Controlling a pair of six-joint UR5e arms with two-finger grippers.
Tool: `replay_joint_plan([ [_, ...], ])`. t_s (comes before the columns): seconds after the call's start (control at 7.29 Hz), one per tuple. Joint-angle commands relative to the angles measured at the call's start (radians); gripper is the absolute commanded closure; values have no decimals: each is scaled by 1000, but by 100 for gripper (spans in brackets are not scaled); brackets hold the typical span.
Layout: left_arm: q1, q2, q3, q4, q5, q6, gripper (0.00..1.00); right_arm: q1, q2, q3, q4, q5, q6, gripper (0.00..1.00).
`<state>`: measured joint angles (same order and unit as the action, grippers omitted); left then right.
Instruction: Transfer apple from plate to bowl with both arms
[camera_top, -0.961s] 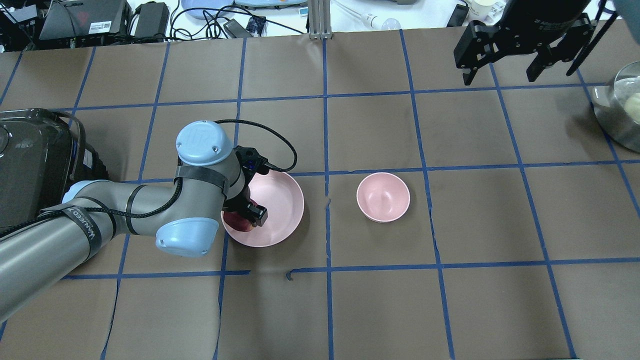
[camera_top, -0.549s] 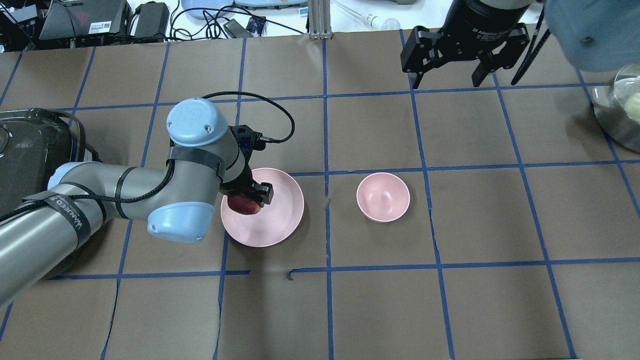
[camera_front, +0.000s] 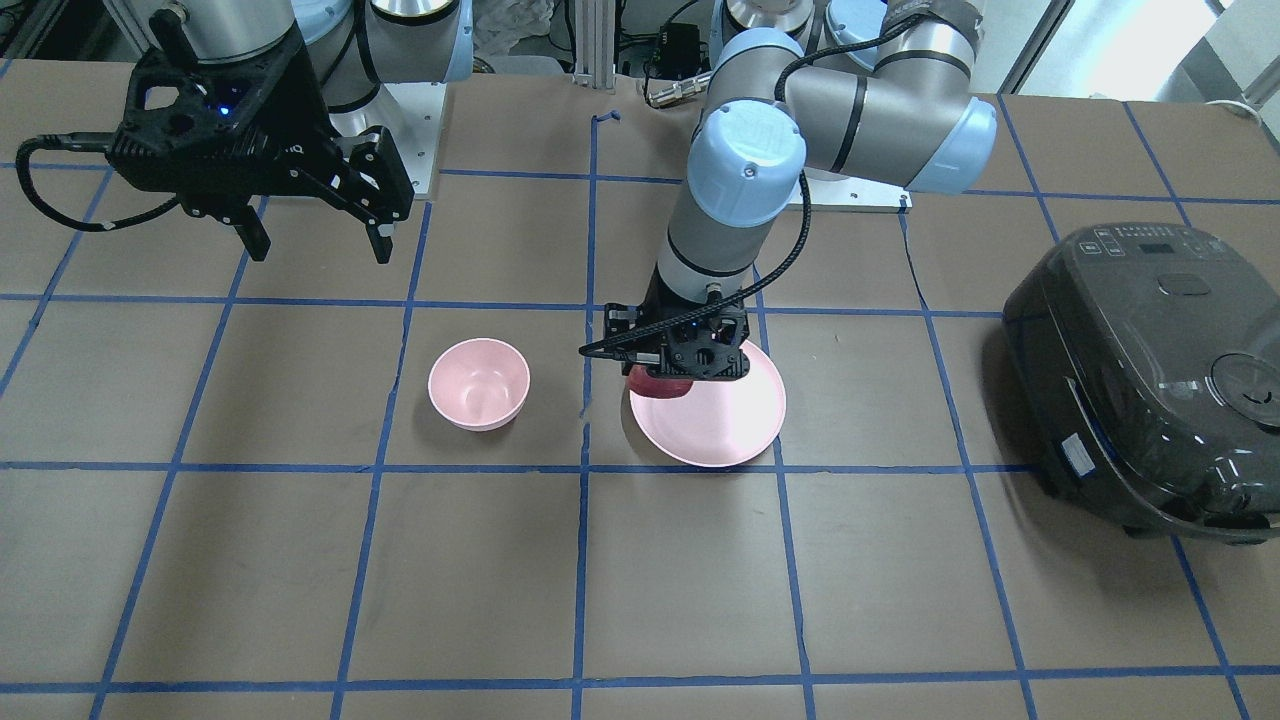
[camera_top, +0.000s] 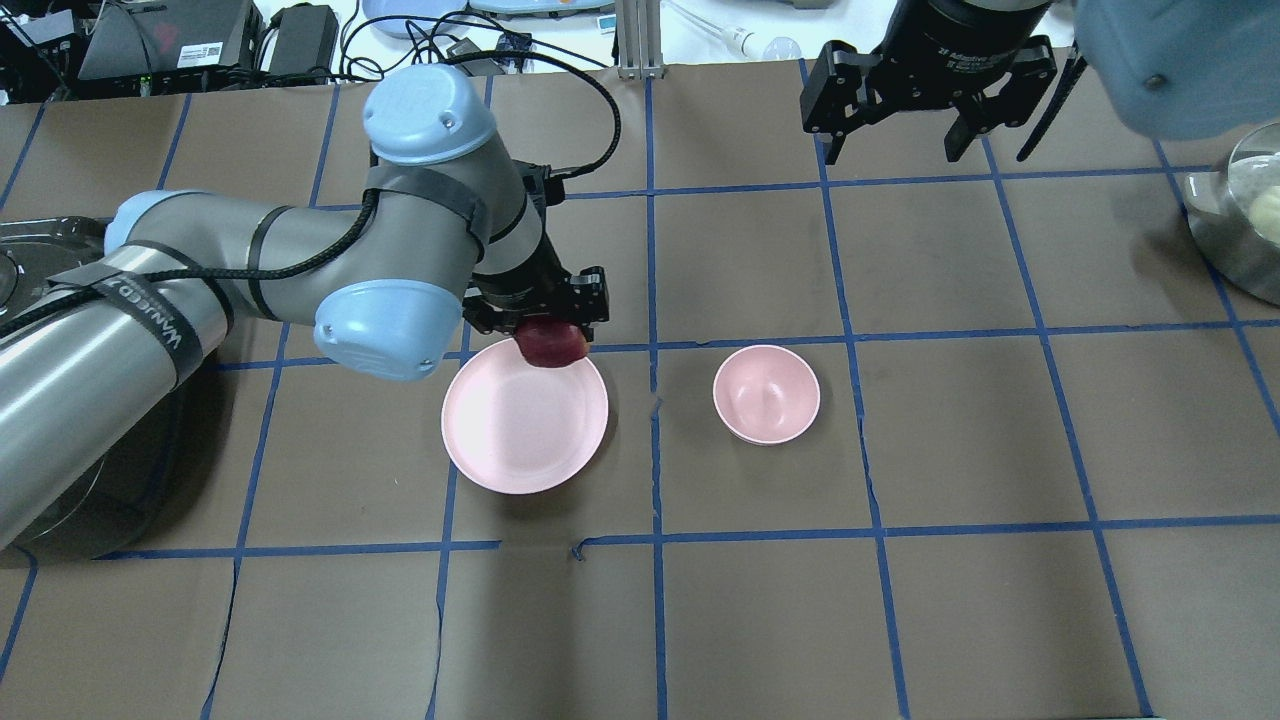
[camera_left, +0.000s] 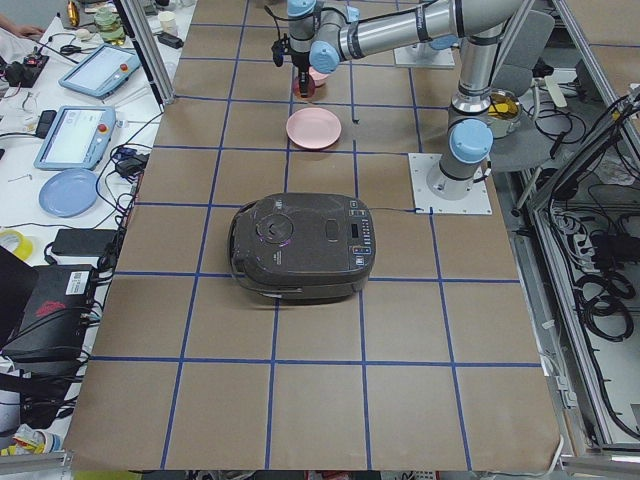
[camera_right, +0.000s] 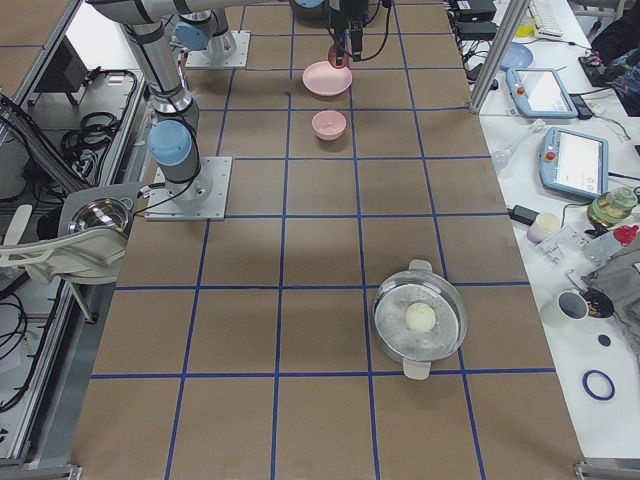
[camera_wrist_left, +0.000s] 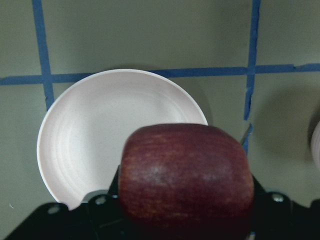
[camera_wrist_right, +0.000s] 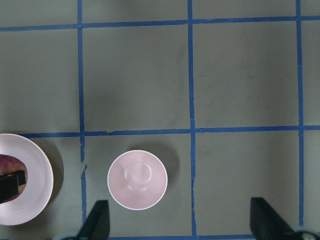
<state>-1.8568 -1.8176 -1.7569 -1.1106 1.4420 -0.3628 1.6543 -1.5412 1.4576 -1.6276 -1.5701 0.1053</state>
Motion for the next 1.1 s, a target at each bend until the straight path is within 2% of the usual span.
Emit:
replay_joint_plan([
  [0.0,-131,-90,74,56,-18,-183,94,-1,0,4,-5,-5,8,0],
  [0.41,-198,-213,189,95,-38,-325,94,2,-2,6,-5,-5,8,0],
  [0.96,-242,-276,214,109,-40,-404,94,1,-4,6,-1,-5,10,0],
])
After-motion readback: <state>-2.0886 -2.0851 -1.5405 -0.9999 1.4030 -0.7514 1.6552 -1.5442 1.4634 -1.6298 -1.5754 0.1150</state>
